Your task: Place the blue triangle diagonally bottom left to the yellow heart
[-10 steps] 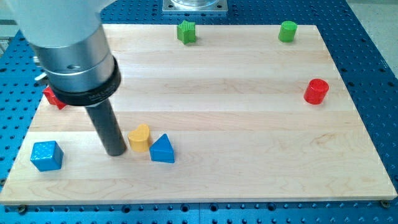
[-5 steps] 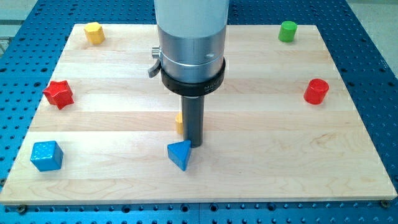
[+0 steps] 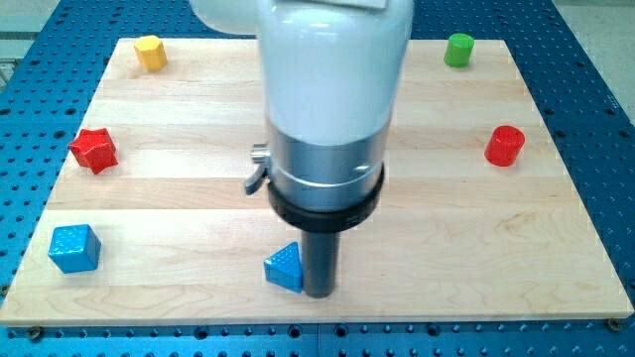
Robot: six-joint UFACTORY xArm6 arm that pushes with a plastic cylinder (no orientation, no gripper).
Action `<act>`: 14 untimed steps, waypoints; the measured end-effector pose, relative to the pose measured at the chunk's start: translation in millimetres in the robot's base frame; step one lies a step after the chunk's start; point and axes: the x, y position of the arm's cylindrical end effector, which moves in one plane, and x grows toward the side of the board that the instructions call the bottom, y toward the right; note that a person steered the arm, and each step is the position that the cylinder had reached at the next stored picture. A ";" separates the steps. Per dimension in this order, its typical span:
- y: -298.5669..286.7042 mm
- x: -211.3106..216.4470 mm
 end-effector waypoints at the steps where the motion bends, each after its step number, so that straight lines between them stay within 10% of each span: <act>1: -55.0 -12.4; 4: -147.0 18.4; 8: 48.1 -5.6; 10: -81.1 -9.9; 13: -58.3 -26.0; 14: -137.1 -11.6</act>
